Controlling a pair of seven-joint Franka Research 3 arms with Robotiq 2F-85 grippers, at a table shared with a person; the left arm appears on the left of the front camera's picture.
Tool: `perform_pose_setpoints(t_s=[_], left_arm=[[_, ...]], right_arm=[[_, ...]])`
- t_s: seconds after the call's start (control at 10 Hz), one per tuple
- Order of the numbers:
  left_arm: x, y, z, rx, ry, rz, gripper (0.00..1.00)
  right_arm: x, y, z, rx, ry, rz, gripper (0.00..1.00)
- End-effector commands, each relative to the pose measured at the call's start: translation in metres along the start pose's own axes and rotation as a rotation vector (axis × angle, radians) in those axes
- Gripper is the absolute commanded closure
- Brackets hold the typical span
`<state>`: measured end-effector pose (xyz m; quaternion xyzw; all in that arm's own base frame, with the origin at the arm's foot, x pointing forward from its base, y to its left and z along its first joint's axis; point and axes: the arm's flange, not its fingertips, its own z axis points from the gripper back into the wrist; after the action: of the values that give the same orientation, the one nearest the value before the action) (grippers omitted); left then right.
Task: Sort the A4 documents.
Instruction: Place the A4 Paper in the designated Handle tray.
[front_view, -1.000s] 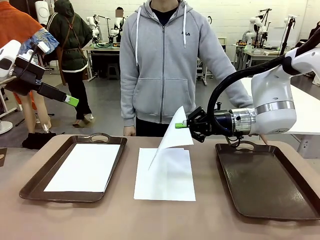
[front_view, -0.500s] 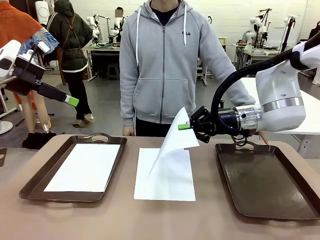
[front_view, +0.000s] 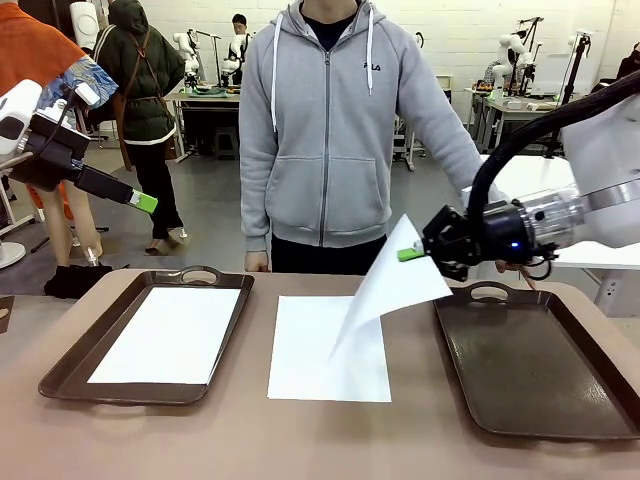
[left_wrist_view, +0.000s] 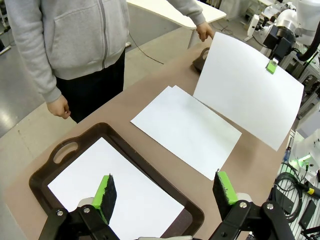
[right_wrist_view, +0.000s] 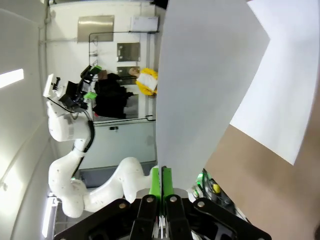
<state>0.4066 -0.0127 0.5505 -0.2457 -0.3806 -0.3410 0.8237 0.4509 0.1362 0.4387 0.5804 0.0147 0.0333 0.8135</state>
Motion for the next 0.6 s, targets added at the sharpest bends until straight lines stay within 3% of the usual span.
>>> perform_pose_setpoints(t_s=[0.0, 0.5], left_arm=[[0.0, 0.001, 0.0, -0.006, -0.008, 0.003, 0.0], [0.0, 0.001, 0.0, -0.006, -0.008, 0.003, 0.0]], right_arm=[[-0.011, -0.004, 0.03, -0.057, 0.033, -0.024, 0.99], [-0.005, -0.016, 0.098, -0.095, 0.016, -0.006, 0.99]])
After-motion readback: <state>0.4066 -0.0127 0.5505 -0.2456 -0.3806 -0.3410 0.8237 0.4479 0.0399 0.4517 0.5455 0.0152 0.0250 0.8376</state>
